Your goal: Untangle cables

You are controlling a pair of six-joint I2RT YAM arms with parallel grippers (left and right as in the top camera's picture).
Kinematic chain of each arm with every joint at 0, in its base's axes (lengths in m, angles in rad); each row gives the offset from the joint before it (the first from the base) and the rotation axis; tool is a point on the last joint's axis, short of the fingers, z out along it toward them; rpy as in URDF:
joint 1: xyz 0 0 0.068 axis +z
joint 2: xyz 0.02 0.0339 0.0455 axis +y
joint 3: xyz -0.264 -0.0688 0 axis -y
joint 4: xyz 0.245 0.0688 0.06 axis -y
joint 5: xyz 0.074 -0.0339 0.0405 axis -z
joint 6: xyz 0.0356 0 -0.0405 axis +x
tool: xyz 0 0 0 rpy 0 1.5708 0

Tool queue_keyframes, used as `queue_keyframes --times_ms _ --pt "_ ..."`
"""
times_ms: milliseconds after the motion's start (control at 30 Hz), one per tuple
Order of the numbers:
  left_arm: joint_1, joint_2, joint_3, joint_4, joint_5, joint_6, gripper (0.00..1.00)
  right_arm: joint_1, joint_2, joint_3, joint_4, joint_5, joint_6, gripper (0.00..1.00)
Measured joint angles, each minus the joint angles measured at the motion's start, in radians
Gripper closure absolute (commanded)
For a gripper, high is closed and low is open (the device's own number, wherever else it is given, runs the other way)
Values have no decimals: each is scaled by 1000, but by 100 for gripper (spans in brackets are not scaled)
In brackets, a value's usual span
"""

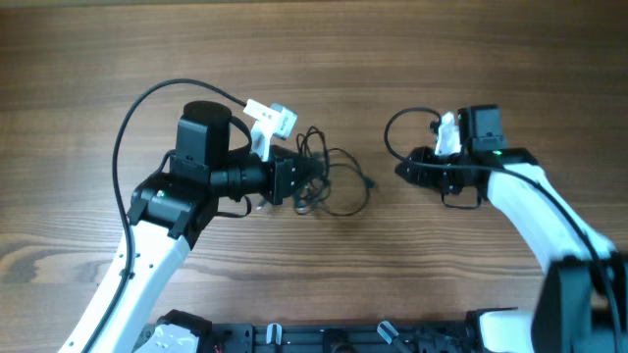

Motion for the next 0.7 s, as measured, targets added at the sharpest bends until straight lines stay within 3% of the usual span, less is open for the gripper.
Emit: queue_keyframes --times_ms 100,167,300,400,600,700 --pt "2 0 0 167 65 -60 96 60 -188 11 -9 -81 -76 37" --pt "2 0 -1 245 -2 -176 96 135 -266 13 -4 -106 -114 36" --pt "3 1 -1 329 -61 -372 96 250 -286 14 88 -140 -143 29" --pt "3 2 -1 439 24 -475 96 282 -286 15 204 -160 -85 27" --pt "3 5 -3 807 203 -764 96 286 -266 15 286 -168 62 27" --pt "3 5 -3 882 230 -813 96 286 -217 15 316 -180 136 33"
